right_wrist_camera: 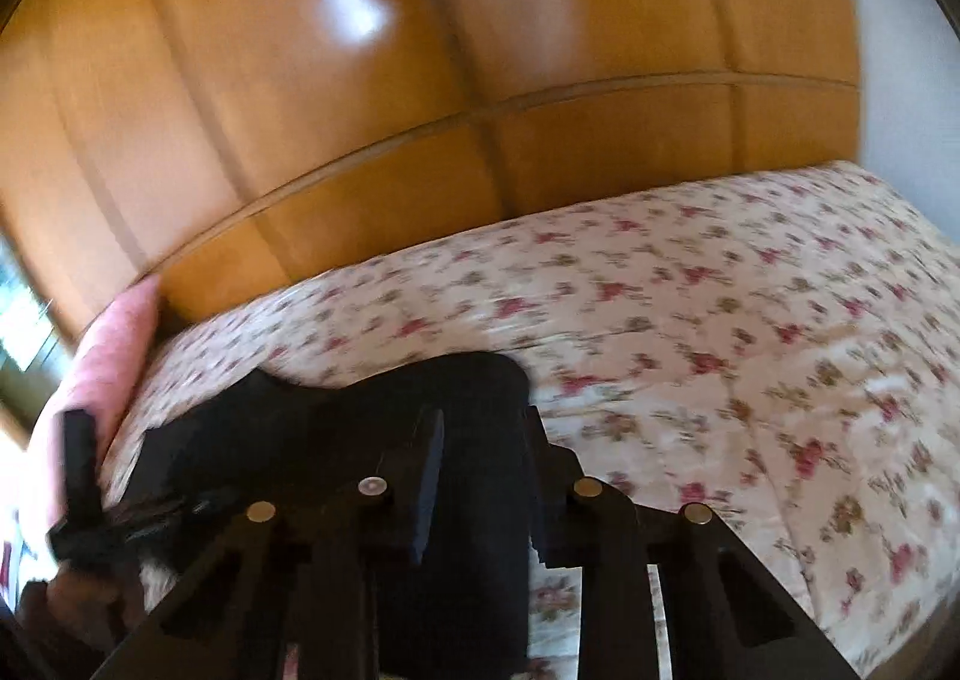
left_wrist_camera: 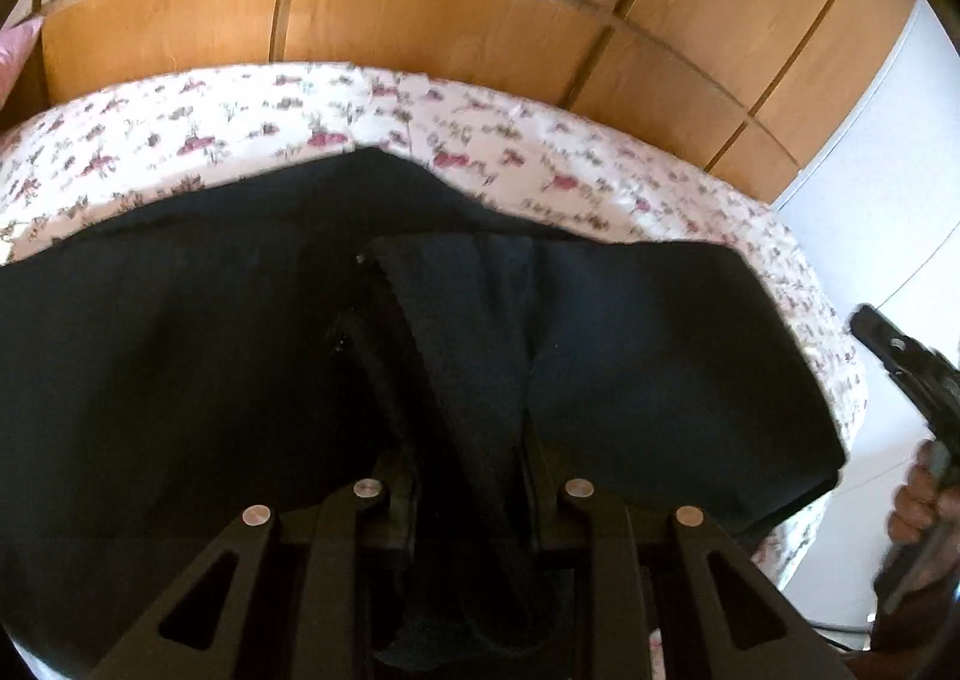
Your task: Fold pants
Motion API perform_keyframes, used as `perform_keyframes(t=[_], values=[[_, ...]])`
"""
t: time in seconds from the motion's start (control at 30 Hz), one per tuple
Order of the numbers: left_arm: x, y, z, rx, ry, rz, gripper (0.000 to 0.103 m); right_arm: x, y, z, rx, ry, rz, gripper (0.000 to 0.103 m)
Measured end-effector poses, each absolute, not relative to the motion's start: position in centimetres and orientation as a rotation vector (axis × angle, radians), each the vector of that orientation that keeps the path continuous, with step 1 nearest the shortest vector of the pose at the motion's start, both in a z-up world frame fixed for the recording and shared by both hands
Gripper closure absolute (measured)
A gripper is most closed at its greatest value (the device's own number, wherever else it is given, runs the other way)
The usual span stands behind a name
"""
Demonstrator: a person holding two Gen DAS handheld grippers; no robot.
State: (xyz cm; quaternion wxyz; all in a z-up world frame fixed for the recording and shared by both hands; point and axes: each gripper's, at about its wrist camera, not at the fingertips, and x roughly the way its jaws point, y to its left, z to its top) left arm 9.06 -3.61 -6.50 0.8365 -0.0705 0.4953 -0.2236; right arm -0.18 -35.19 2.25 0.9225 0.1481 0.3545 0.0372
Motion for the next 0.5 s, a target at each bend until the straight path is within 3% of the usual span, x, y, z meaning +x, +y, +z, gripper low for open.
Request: perform_keyframes(t=[0.03, 0.1, 0.13, 0.17, 0.33, 0.5], values=[[9.1, -3.4, -6.6, -0.161, 1.05, -0.479, 0.079, -0.8, -34.5, 2.5, 0.282, 0.733, 0.141, 0.077], [9.3, -3.3, -6.8, -0.175, 1.057, -0.493, 0.079, -2.7, -33.8, 2.7, 0.234, 0.734, 0.22, 0.051], [9.4, -3.1, -6.9, -0.189, 1.063, -0.5, 0.079, -3.8, -33.8, 2.4, 0.212, 0.752, 0.227, 0.017], [9.4, -3.0, -6.9, -0.201, 1.068, -0.505, 0.079, -4.9, -33.8, 1.9, 0.19, 0.772, 0.222, 0.004], [10.4, -2.2, -7.1, -0.301, 1.118, -0.522, 0.079, -7.4, -33.2, -1.6, 0.059, 0.871, 0.15, 0.007], [10.2, -2.4, -6.3, -0.282, 1.098, -0.522, 0.079, -5.0, -32.8, -4.4, 0.078, 0.895, 0.088, 0.027]])
